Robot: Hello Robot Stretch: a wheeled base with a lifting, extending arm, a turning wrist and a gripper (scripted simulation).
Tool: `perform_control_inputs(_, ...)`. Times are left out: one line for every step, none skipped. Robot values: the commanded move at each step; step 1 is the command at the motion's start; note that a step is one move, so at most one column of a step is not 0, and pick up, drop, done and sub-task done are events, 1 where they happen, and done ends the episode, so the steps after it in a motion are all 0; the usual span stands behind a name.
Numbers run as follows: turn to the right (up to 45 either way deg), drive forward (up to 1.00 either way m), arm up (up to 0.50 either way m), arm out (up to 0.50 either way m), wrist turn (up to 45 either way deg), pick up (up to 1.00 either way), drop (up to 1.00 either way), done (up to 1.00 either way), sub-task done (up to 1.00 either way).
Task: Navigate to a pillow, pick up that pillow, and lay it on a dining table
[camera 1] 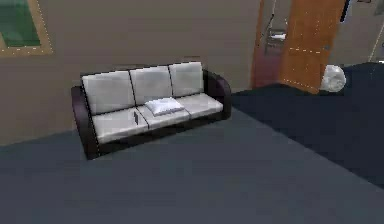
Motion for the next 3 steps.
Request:
perform_control_inputs(-30.0,0.0,0.0,0.0,0.0,0.0,0.0,0.0,0.0)
perform_control_inputs(0.0,1.0,0.0,0.0,0.0,0.0,0.0,0.0,0.0)
perform_control_inputs(0.0,0.4,0.0,0.0,0.0,0.0,0.0,0.0,0.0)
